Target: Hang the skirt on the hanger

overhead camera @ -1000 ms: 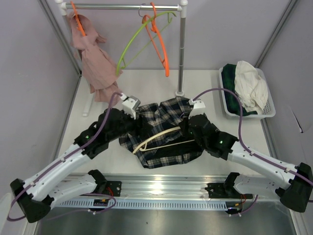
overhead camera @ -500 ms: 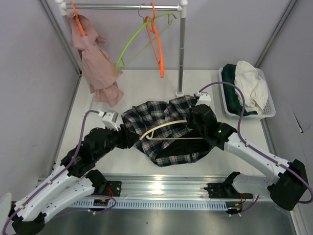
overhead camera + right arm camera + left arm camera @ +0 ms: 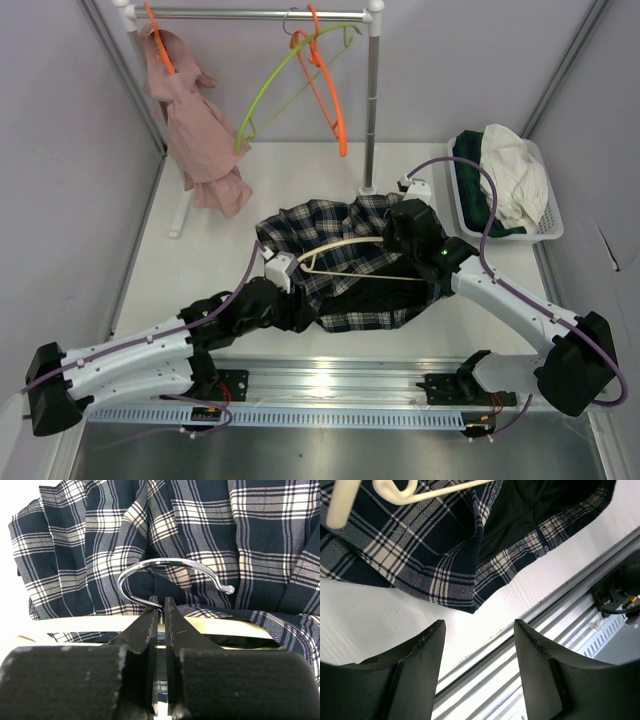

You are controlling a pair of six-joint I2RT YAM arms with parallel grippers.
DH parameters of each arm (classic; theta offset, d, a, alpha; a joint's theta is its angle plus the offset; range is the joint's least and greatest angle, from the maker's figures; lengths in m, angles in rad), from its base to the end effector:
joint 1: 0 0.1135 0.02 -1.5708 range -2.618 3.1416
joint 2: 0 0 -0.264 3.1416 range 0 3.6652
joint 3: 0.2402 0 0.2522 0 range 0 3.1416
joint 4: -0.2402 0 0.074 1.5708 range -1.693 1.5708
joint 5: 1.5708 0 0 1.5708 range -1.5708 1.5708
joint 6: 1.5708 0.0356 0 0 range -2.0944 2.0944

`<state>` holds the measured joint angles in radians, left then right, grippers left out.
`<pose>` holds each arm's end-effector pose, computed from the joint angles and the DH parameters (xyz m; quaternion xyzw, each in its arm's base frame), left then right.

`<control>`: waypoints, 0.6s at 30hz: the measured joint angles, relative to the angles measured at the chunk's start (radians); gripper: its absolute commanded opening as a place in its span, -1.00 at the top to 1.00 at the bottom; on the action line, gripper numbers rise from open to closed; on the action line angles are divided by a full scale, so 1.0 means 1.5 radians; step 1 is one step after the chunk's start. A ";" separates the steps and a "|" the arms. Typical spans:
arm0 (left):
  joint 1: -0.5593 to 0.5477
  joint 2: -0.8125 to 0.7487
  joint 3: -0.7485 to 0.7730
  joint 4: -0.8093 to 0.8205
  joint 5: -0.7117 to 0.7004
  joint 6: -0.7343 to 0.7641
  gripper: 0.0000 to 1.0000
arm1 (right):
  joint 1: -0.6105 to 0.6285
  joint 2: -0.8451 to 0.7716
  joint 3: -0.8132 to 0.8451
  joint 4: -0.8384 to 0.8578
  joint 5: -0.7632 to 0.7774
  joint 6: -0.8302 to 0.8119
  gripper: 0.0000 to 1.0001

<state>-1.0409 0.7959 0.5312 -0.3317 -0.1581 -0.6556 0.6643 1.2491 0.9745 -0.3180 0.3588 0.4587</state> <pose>0.0947 -0.1505 0.2346 0.1324 0.8717 -0.3039 0.3610 0.2263 0.1613 0.2953 -0.0057 0.8726 0.1128 0.4752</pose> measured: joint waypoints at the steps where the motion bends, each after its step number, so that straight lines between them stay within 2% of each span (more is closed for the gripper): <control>1: -0.005 0.012 0.000 0.005 -0.009 -0.002 -0.26 | 0.000 0.000 0.000 -0.001 -0.001 0.000 1.00; 12: -0.048 0.144 0.005 0.046 -0.102 -0.017 -0.29 | -0.001 -0.015 0.001 -0.011 -0.005 0.000 1.00; 18: -0.072 0.197 0.009 0.057 -0.130 -0.019 -0.20 | -0.001 -0.017 0.001 -0.014 -0.006 0.000 1.00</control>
<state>-1.1484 1.0908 0.5453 -0.2462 -0.3538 -0.6846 0.6636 1.2243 0.9764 -0.3397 0.3500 0.4591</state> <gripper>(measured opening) 0.620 0.044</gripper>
